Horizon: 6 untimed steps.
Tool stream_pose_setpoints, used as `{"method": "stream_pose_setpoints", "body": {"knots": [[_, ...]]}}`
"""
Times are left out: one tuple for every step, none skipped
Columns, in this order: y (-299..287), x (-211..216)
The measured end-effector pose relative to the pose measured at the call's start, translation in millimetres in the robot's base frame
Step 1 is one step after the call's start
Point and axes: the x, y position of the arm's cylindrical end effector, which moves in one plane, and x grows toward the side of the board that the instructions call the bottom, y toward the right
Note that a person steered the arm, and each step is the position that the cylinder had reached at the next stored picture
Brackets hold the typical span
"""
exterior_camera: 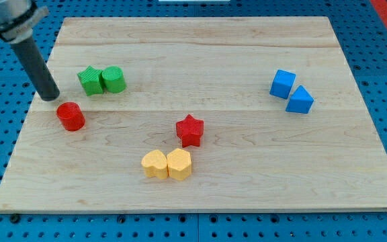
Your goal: Move the red circle to the center of the board
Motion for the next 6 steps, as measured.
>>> {"method": "stream_pose_setpoints", "body": {"knots": [[-40,29],[-31,46],[49,47],[114,42],[191,12],[238,19]]}}
